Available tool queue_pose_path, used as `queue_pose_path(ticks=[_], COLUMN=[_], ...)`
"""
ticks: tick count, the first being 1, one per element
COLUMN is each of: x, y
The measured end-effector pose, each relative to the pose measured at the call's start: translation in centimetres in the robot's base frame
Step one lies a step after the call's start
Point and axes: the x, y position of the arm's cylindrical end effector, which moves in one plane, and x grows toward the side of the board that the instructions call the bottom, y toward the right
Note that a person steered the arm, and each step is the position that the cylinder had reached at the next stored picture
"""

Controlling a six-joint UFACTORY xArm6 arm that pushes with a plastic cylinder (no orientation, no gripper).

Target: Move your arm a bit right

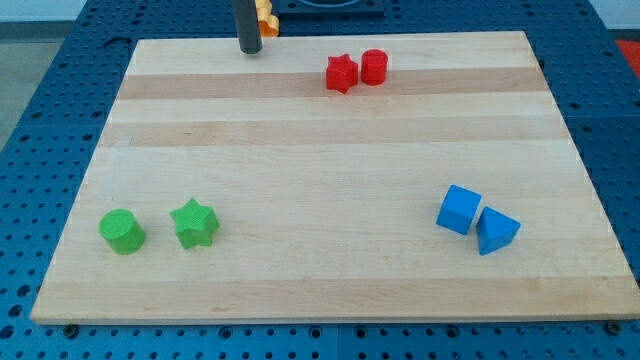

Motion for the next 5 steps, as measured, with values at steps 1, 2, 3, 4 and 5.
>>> queue_pose_path(ticks=[1,2,3,4,5], x=[-1.0,-1.8,-1.7,-1.7,-1.7], y=[8.5,17.0,21.4,21.9,21.9])
